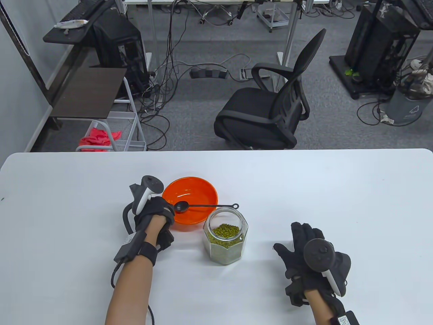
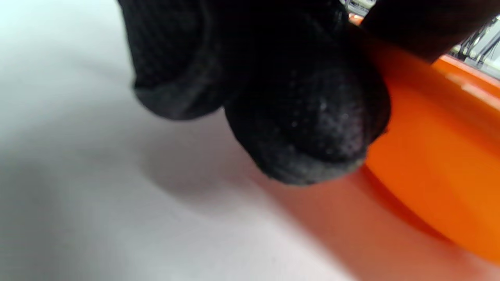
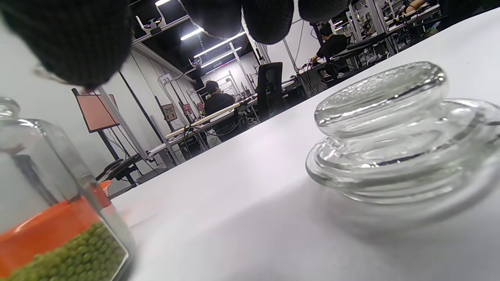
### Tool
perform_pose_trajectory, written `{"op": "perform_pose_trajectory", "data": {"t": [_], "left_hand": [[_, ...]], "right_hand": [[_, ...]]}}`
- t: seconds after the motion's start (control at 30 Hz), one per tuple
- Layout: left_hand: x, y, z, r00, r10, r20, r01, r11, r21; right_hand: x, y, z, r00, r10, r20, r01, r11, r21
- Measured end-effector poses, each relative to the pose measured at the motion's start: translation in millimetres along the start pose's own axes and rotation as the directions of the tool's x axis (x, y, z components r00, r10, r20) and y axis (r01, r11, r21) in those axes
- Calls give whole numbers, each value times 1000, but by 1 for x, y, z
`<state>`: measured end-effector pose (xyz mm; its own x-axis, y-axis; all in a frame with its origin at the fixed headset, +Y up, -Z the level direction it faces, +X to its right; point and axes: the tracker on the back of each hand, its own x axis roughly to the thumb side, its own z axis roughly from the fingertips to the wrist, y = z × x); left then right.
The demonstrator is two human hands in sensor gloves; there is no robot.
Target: Portion mung beans with measuring scoop (Bowl in hand)
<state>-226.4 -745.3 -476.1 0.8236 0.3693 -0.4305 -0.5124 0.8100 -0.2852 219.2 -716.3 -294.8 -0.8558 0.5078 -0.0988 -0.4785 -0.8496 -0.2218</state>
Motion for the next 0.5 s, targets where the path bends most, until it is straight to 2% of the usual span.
{"op": "perform_pose_trajectory", "data": {"t": [0.07,0.27,0.5], "left_hand": [[-7,2,3,998,67,4,-67,998,14],[-35,17,21,976,217,23,-218,964,153],[-68,43,66,940,323,114,-342,888,308]], "right_hand": [[-1,0,0,1000,-2,-4,2,1000,1],[1,-5,2,1000,-12,-9,12,999,-35],[7,-5,5,1000,-16,16,17,999,-43]]}}
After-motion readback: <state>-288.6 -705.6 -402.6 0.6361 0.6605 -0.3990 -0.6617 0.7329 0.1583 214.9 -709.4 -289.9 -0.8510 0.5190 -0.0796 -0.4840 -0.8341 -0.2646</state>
